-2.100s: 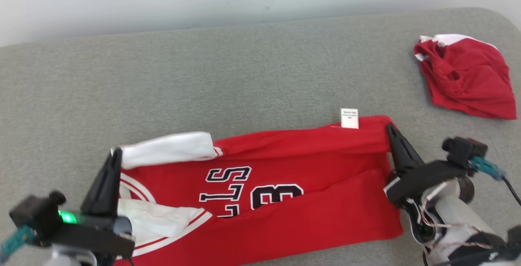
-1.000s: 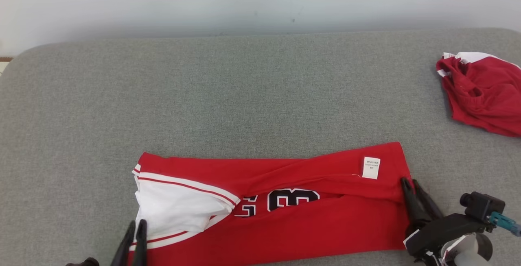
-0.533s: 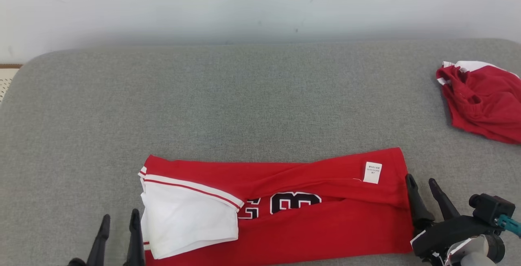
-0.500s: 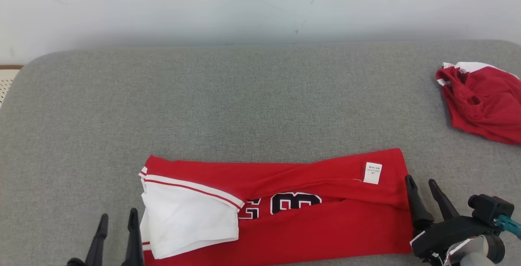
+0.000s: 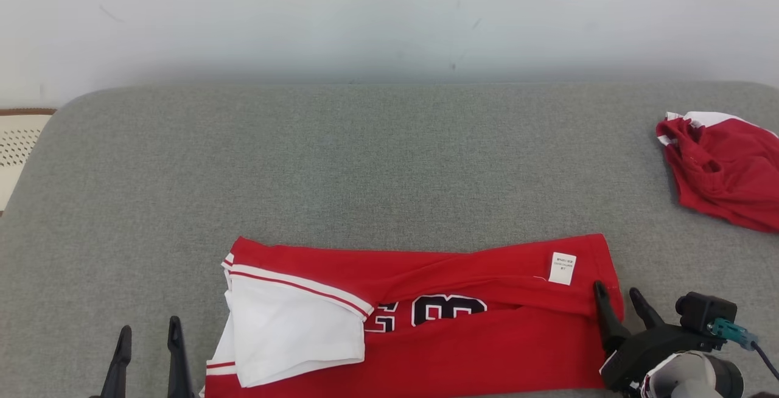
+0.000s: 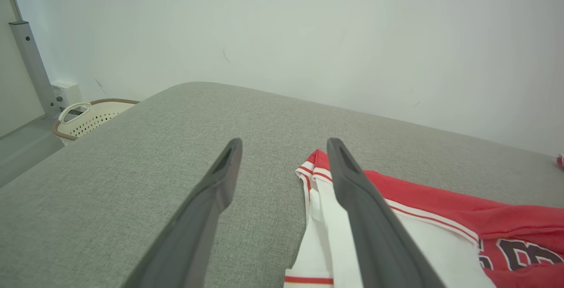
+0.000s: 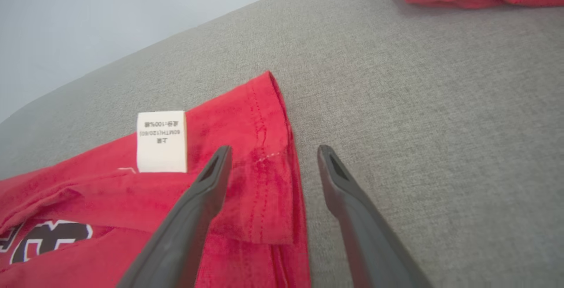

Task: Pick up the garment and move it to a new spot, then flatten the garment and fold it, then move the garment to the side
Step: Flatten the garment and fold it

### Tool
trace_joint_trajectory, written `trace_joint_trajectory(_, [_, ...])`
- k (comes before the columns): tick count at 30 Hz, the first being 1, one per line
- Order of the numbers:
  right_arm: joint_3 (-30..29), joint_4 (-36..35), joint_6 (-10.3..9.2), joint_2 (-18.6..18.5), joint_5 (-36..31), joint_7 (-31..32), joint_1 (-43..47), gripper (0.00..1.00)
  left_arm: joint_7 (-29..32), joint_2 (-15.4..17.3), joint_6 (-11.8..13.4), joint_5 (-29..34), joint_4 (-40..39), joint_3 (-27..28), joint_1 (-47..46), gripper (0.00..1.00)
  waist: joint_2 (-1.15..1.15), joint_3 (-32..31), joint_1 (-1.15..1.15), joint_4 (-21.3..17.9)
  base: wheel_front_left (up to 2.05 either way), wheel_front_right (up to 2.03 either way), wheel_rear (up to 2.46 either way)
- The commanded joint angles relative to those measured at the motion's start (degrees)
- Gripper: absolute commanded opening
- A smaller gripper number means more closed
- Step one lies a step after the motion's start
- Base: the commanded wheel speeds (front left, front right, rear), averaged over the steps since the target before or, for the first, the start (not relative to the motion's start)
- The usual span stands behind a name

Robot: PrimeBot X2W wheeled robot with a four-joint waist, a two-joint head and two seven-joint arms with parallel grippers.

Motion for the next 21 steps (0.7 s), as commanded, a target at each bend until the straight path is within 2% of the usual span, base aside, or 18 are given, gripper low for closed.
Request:
trace_joint_trajectory(1, [-0.28,1.09,-0.04,0.26,-0.67,0.43,-0.42,1.0,-0.22,-0.07,-0.09,0.62,0.05,0.3,0.79,1.0,0.0,-0.21,0.0,0.17,0.0,0.0,0.0])
trace_joint_trajectory(8, [-0.54,5.93,-0.04,1.84,-2.17,2.3,-1.36,1.0,-0.22,-0.11,-0.11,1.69,1.38,0.5,0.2,1.0,0.0,-0.59,0.0,0.72,0.0,0.0,0.0])
trace_joint_trajectory(9, [-0.48,6.25,-0.04,2.12,-1.97,2.3,-1.52,0.96,-0.22,-0.11,-0.14,1.82,1.42,0.56,-0.09,1.0,0.0,-0.58,0.0,0.77,0.0,0.0,0.0])
trace_joint_trajectory(10, [-0.3,6.52,-0.04,2.32,-1.81,2.45,-1.59,0.63,-0.22,-0.11,-0.2,1.89,1.47,0.59,-0.3,1.0,0.0,-0.53,0.0,0.81,0.0,0.0,0.0])
trace_joint_trajectory(11, [-0.14,6.8,-0.04,2.41,-1.75,2.44,-1.71,0.4,-0.22,-0.11,-0.25,1.86,1.53,0.55,-0.46,1.0,0.0,-0.49,0.0,0.83,0.0,0.0,0.0])
trace_joint_trajectory(12, [0.01,6.95,-0.04,2.58,-1.69,2.15,-1.97,0.29,-0.22,-0.12,-0.27,1.8,1.58,0.49,-0.6,1.0,0.0,-0.44,0.0,0.85,0.0,0.0,0.0])
trace_joint_trajectory(13, [0.14,7.14,-0.04,2.68,-1.58,1.98,-2.18,0.0,-0.22,-0.12,-0.27,1.73,1.6,0.42,-0.75,1.0,0.0,-0.4,0.0,0.85,0.0,0.0,0.0])
trace_joint_trajectory(21, [-0.03,7.5,-0.04,1.44,-0.97,-0.86,-3.29,0.0,-0.22,-0.12,-0.07,1.26,1.89,0.38,-0.79,1.0,0.0,-0.49,0.0,0.54,0.0,0.0,0.0])
